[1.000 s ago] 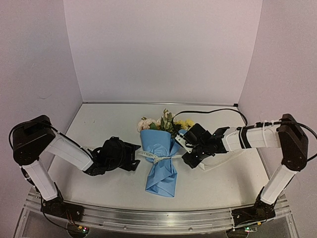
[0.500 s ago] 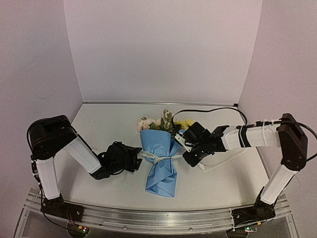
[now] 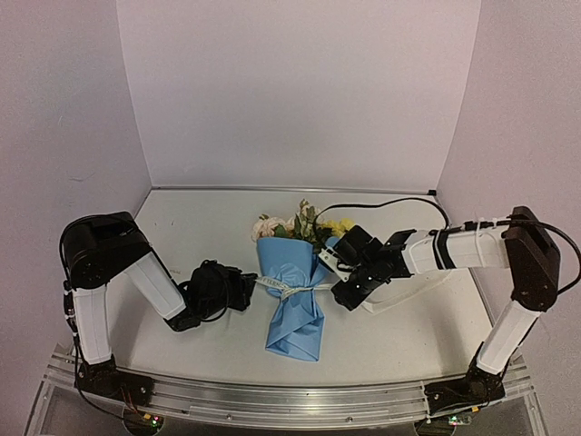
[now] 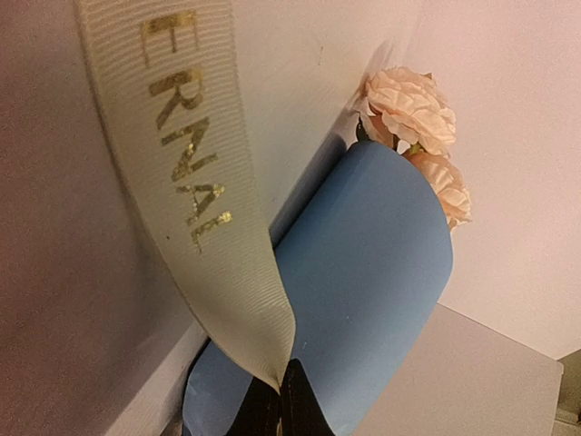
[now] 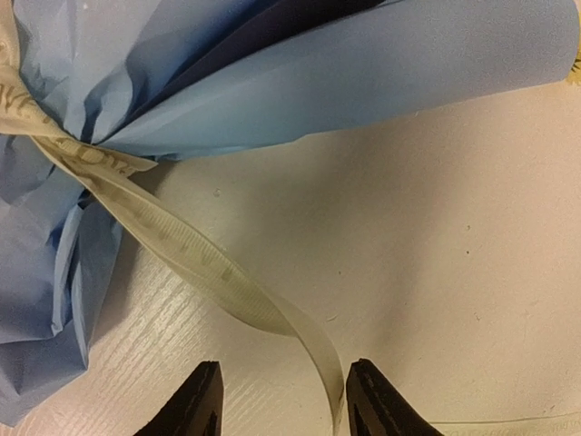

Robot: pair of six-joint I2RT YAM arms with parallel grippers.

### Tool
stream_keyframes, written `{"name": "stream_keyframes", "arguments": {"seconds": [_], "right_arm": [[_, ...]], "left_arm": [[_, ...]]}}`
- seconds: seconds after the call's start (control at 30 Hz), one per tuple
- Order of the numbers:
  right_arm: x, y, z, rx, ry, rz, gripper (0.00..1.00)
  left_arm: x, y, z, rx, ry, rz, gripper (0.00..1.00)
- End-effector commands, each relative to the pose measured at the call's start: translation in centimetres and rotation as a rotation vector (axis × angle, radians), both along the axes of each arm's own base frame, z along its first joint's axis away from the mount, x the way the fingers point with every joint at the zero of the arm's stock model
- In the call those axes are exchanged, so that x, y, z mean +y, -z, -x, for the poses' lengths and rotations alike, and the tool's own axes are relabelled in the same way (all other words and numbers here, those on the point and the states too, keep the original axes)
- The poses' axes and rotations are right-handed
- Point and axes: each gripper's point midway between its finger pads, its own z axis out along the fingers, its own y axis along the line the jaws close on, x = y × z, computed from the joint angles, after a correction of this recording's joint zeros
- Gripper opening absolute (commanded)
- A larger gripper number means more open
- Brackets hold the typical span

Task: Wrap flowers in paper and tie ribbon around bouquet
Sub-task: Tie the ribbon around the folded bouquet.

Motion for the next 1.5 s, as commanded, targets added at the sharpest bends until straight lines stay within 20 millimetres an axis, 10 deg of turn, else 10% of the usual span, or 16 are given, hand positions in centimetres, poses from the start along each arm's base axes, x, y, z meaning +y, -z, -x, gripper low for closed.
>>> {"name": "stream_keyframes", "arguments": {"seconds": [0.0,0.1,0.3,0.63,1.0,1.47], "right_arm": [[0.2,-0.2,-0.8,-0.015,0.007,0.026,0.51],[0.2,-0.2,-1.3,-0.027,0.017,0.038,0.47],[-0.2,-0.8,-2.2,-0.057,0.105,0.038,0.00],[-1.3,-1.5,-1.5,-0.007,0.310,-0.014,0.00],[-10.8,1.5,0.6,0.013,0.723,0.027,0.00],[-15.5,1.6,2.2,0.009,0.924,0.007,0.00]], "left_arm": [[0.6,-1.4,-0.6,0.012,-0.048,0.100,0.00],[0.7,-1.5,-0.7,0.006,-0.041,0.083,0.00],[1.5,-1.6,-0.2,0.018,-0.001,0.017,0.00],[7.3,-2.4,1.0,0.036,0.042,-0.431,0.00],[19.5,4.1,6.1,0.242,-0.035,-0.550,0.00],[21.5,5.1,6.5,0.286,0.010,-0.560,0.00]]}}
